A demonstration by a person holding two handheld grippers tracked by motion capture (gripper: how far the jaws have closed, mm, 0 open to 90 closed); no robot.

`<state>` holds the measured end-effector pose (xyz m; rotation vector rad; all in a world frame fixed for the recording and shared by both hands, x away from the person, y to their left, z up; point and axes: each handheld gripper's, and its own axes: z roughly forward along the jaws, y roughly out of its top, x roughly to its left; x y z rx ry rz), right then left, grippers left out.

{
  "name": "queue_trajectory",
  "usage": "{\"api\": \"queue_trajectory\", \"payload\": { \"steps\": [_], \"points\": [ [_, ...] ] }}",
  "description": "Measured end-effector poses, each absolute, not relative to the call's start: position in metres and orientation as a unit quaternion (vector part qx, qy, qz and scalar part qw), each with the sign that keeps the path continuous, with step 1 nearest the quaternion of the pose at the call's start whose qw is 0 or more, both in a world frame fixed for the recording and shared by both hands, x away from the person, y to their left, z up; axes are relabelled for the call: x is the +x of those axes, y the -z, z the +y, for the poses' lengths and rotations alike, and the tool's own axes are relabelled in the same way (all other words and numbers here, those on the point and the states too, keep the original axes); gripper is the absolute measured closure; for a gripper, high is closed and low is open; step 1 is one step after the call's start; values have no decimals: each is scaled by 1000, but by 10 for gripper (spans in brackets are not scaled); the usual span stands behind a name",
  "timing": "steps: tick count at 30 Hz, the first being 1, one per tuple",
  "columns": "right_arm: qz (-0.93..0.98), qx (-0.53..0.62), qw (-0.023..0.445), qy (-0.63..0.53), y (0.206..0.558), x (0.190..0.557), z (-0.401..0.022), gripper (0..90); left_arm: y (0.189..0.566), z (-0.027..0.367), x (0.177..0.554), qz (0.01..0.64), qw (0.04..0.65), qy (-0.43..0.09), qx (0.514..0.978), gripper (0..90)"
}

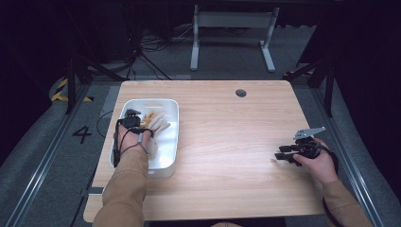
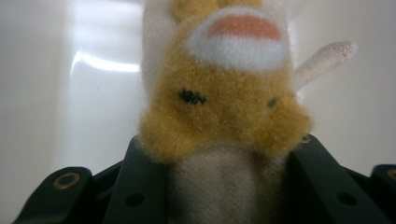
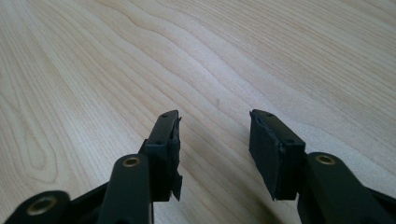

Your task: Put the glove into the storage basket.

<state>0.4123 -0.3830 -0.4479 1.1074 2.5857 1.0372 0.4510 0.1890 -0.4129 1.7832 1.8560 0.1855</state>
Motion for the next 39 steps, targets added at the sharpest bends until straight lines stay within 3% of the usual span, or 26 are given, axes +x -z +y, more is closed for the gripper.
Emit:
{"api": "queue_trajectory", "payload": {
  "steps": [18, 25, 34, 39],
  "points": [
    [860, 366, 73, -347, 448, 412, -383, 530, 422, 188, 452, 692, 263, -69, 669, 626],
    [859, 367, 72, -348, 448, 413, -382, 526, 424, 184, 452, 689, 268, -89, 667, 271],
    [861, 363, 70, -350, 448, 417, -378, 516, 423, 178, 450, 691, 255, -77, 672, 193],
    [860, 362, 71, -353, 447, 417, -378, 509, 423, 174, 450, 686, 232, -100, 682, 208]
  ]
}}
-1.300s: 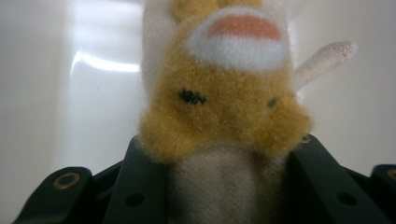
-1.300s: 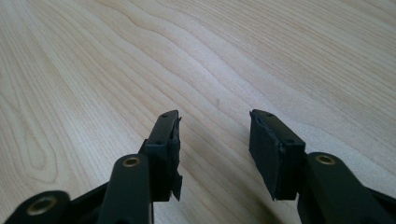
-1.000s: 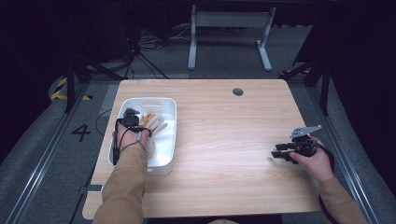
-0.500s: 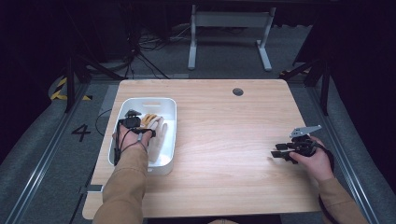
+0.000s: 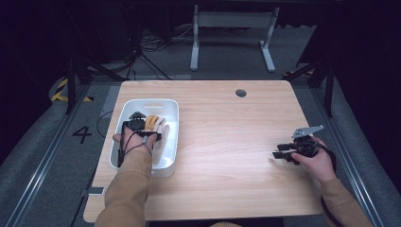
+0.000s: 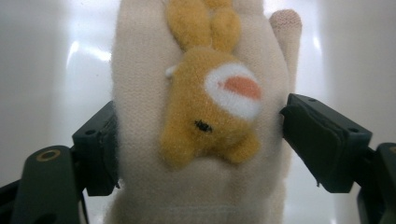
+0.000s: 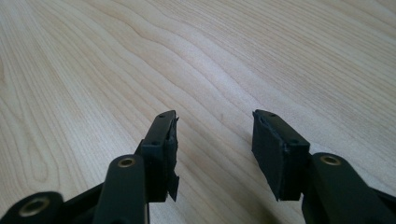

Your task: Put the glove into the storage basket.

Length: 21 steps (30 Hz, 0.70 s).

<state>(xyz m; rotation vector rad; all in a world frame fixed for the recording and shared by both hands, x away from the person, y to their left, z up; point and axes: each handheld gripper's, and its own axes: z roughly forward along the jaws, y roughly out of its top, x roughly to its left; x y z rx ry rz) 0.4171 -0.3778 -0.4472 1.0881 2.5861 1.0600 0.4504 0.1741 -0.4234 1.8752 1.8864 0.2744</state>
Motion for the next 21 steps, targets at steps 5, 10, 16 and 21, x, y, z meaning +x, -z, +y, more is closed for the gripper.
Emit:
{"api": "queue_trajectory", "payload": {
  "steps": [5, 10, 16, 21],
  "points": [
    [860, 361, 71, -353, 447, 417, -377, 506, 424, 170, 452, 679, 210, -92, 697, 499],
    [859, 363, 71, -355, 447, 417, -378, 506, 417, 173, 452, 693, 239, -62, 677, 600],
    [860, 362, 71, -353, 448, 417, -376, 506, 409, 178, 453, 701, 270, -25, 660, 609],
    [861, 362, 70, -352, 449, 417, -376, 506, 409, 176, 455, 703, 293, -10, 648, 602]
  ]
}}
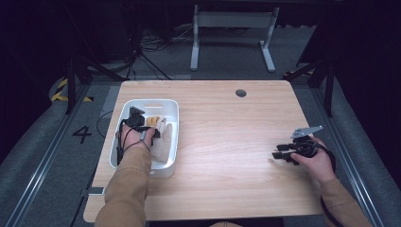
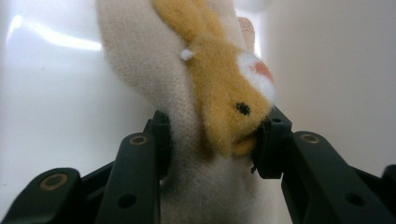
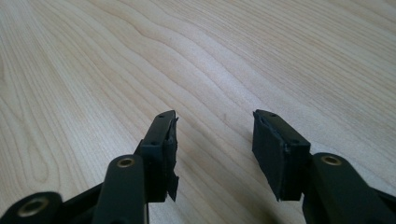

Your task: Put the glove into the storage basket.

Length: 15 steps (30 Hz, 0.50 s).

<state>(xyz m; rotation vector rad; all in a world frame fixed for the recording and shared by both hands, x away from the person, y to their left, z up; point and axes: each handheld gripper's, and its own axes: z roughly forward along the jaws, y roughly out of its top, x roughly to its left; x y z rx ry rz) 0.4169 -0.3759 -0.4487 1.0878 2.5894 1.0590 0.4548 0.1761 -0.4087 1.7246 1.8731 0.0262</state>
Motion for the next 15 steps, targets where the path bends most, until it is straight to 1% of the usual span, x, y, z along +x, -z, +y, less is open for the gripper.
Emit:
{"api": "queue_trajectory", "payload": {
  "steps": [3, 8, 15],
  "points": [
    [861, 360, 70, -352, 449, 417, -376, 505, 406, 175, 456, 703, 285, -23, 651, 578],
    [861, 359, 70, -353, 449, 417, -376, 505, 399, 178, 455, 704, 290, -31, 648, 594],
    [862, 358, 69, -353, 449, 416, -374, 505, 396, 164, 458, 698, 309, -23, 645, 597]
  ]
}}
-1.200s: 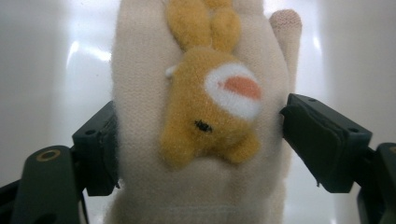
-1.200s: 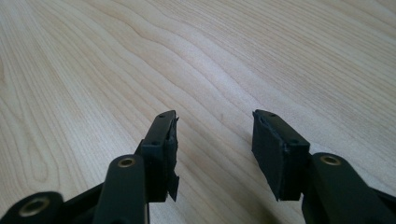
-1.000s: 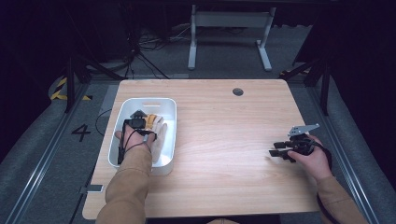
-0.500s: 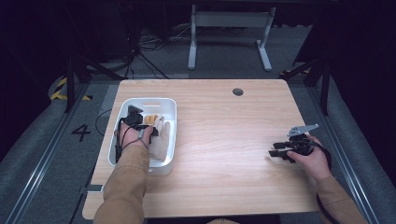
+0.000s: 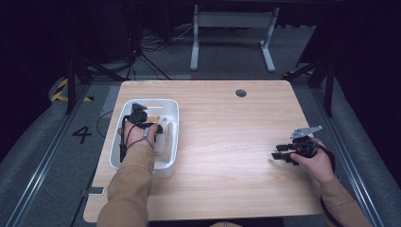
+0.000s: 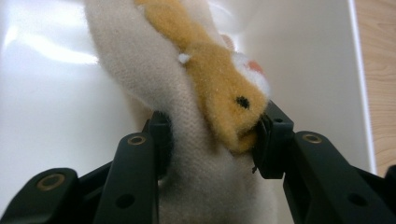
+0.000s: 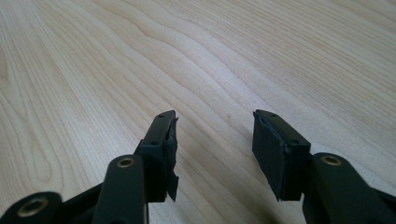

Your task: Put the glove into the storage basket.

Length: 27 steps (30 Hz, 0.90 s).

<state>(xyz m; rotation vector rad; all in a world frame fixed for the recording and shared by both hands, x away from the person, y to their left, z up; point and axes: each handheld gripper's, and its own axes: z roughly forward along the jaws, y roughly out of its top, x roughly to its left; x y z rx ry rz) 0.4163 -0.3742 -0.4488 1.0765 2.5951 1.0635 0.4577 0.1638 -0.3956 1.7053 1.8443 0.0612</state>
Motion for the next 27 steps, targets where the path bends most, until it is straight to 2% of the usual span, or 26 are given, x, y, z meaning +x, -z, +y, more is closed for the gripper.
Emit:
{"api": "queue_trajectory", "payload": {
  "steps": [6, 8, 10, 12, 17, 20, 27],
  "points": [
    [862, 357, 68, -352, 450, 416, -375, 505, 408, 151, 463, 699, 304, -20, 646, 575],
    [862, 357, 68, -353, 450, 416, -376, 505, 416, 148, 464, 697, 299, -13, 652, 471],
    [862, 357, 68, -353, 450, 416, -376, 505, 417, 147, 463, 694, 306, -11, 652, 430],
    [862, 356, 68, -354, 450, 416, -376, 505, 415, 147, 461, 690, 306, -13, 656, 351],
    [863, 352, 69, -356, 449, 416, -375, 505, 408, 153, 457, 687, 275, -35, 672, 215],
    [863, 353, 69, -356, 449, 416, -375, 505, 405, 158, 453, 678, 263, -53, 684, 225],
    [862, 354, 69, -356, 450, 417, -374, 505, 387, 165, 444, 647, 279, -111, 701, 255]
  ]
}}
